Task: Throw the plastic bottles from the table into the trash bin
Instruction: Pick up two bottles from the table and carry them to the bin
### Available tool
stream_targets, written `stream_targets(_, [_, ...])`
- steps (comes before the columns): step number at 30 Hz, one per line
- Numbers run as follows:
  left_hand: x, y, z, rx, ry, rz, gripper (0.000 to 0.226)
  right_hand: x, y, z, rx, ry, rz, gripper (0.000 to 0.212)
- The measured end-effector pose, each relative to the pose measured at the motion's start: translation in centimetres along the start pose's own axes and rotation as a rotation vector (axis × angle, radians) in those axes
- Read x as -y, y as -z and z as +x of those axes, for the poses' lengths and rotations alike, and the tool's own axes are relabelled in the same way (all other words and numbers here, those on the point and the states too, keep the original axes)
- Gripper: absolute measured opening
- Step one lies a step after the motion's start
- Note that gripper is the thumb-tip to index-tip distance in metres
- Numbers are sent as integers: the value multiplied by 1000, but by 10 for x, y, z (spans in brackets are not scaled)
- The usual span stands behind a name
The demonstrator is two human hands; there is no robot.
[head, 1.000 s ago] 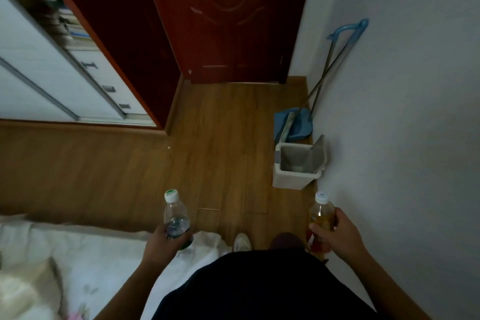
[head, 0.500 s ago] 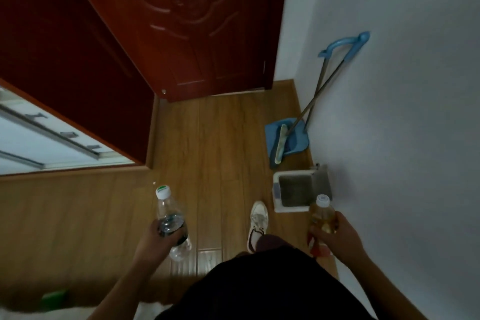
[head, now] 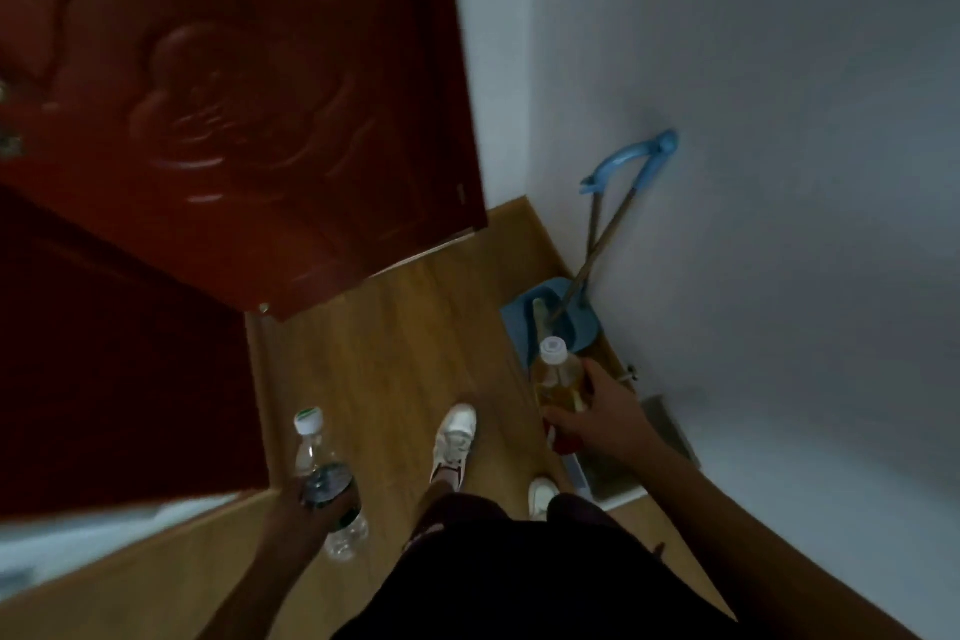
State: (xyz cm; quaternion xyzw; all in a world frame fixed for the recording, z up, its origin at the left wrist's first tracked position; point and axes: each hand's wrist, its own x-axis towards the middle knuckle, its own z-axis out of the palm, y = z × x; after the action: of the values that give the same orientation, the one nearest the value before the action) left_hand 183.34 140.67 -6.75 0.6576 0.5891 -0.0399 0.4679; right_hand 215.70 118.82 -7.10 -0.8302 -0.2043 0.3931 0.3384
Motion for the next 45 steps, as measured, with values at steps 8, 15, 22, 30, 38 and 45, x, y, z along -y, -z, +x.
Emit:
stream_targets(8, [-140,-5,165,396,-140,360,65,-19,1,-10,-454,-352,214,55])
stream_targets(15, [-275,-89,189,597,-434,569,74,-44,-33,-57,-690,-651,404,55])
stream_targets(22, [-294,-193,138,771,-525,742,68,-68,-65,-91,-772,-831,562,54])
stream_targets(30, [-208,-327,129,863,-525,763,74,-154,-109,-46,-790,-836,705,65])
stream_targets(38, [-97,-441,177,839,-655,615,84,-280,-136,62,-932,-704,731,67])
stream_targets(45, [-28,-487,203,876,-673,533,75,-342,-165,117,-993,-708,733,65])
